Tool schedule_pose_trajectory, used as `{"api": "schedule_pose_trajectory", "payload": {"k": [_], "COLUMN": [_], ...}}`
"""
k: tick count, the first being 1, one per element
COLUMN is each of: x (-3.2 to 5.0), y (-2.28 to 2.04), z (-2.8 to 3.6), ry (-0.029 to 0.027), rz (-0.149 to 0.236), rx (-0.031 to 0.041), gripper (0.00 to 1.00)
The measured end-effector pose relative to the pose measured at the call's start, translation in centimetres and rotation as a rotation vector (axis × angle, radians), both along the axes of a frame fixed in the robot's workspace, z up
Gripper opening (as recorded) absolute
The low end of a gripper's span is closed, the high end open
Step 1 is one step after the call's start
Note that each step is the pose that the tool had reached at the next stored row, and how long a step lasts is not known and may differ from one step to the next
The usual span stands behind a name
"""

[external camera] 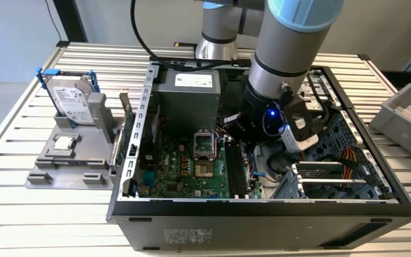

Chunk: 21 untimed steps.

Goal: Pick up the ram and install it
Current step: 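Insert the ram into the slot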

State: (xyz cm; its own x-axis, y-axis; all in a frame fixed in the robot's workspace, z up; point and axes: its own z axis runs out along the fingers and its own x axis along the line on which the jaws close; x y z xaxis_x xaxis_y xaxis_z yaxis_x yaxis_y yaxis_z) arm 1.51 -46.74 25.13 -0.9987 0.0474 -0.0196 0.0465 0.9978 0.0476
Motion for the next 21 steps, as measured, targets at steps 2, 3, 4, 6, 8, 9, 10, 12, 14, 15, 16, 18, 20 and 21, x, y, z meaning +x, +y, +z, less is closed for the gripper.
{"api": "schedule_pose_trajectory", "payload": {"k": [2, 3, 4, 6, 8, 9, 10, 12, 14, 15, 16, 18, 20, 21], "x": [0.01, 0.00, 0.00, -0.01, -0.03, -0.03, -0.04, -0.04, -0.05, -0.04, -0.05, -0.07, -0.07, -0.07], "y": [-0.17, -0.27, -0.35, -0.47, -0.55, -0.60, -0.65, -0.73, -0.82, -0.93, -1.03, -1.17, -1.20, -1.20], "z": [-0.35, -0.53, -0.70, -0.96, -1.20, -1.31, -1.42, -1.61, -1.78, -1.83, -1.91, -2.04, -2.24, -2.30], "ry": [-0.0008, -0.0010, -0.0012, -0.0015, -0.0017, -0.0017, -0.0018, -0.0017, -0.0017, -0.0017, -0.0017, -0.0017, -0.0018, -0.0018], "rz": [0.000, 0.000, 0.000, 0.000, 0.000, 0.001, 0.003, 0.006, 0.008, 0.009, 0.011, 0.013, 0.015, 0.016], "rx": [-0.0003, -0.0001, 0.0000, 0.0002, 0.0000, -0.0001, -0.0001, 0.0001, 0.0000, 0.0000, -0.0001, -0.0001, 0.0002, 0.0001], "gripper": [0.00, 0.00, 0.00, 0.00, 0.00, 0.00, 0.00, 0.00, 0.00, 0.00, 0.00, 0.00, 0.00, 0.00]}}
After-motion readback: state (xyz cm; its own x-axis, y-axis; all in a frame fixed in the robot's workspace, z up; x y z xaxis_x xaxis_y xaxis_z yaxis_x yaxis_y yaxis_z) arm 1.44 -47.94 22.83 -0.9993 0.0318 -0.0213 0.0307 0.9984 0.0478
